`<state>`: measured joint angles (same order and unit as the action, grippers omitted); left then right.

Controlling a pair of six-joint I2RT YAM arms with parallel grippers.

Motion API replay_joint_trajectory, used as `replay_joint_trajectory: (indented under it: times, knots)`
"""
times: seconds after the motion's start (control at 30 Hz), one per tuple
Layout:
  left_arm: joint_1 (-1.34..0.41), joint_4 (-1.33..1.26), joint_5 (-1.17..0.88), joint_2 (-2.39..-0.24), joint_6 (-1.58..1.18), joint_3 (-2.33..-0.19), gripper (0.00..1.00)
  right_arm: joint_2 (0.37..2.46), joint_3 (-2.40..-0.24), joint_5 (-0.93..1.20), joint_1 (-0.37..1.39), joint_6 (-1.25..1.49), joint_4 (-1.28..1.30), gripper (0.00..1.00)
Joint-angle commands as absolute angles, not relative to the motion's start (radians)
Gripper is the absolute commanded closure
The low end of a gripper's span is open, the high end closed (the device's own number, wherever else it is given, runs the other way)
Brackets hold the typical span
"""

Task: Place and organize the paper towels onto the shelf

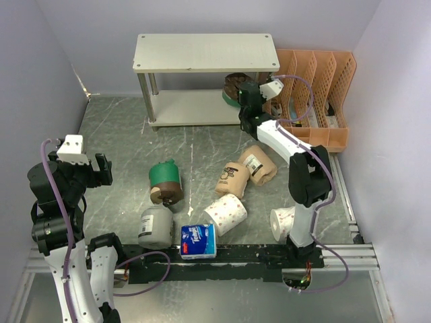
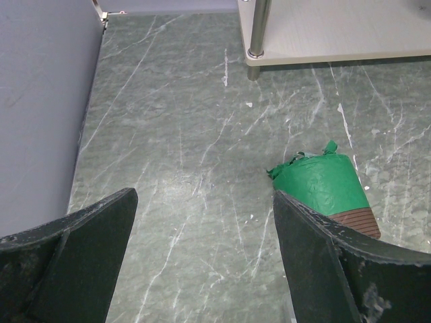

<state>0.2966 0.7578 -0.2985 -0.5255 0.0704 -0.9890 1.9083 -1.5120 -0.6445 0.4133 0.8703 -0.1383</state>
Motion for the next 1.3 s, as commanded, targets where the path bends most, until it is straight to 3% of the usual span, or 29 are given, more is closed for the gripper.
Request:
replay_joint_trajectory:
  times: [0.0, 0.4, 0.47, 0.6, 0.73, 1.07, 1.17, 1.27]
  knots:
    - [0.303, 0.726, -0.296, -0.525, 0.067, -0.985, 0.06, 1.961, -1.573, -0.752, 0.409, 0.840, -0.160, 1.00]
    - [0.301, 0.726, -0.284, -0.540, 0.063, -0.985, 0.06, 2.052, -1.565, -0.729, 0.377, 0.779, -0.322, 0.97]
    - [0.301, 0.726, -0.281, -0.540, 0.061, -0.984, 0.06, 2.044, -1.553, -0.691, 0.368, 0.761, -0.351, 0.84]
    - [0.302, 0.726, -0.287, -0.536, 0.064, -0.985, 0.06, 1.979, -1.468, -0.640, 0.356, 0.763, -0.389, 0.37]
    - [0.301, 0.726, -0.284, -0.541, 0.063, -0.985, 0.06, 1.889, -1.342, -0.607, 0.356, 0.788, -0.460, 0.03]
    - [0.303, 0.725, -0.271, -0.551, 0.058, -0.984, 0.06, 1.612, -1.041, -0.505, 0.444, 0.820, -0.446, 0.00]
    - [0.303, 0.725, -0.270, -0.569, 0.058, -0.985, 0.07, 1.551, -0.979, -0.321, 0.504, 0.763, -0.396, 0.00]
    - [0.302, 0.724, -0.262, -0.585, 0.055, -0.983, 0.06, 1.531, -0.871, -0.069, 0.560, 0.634, -0.511, 0.00]
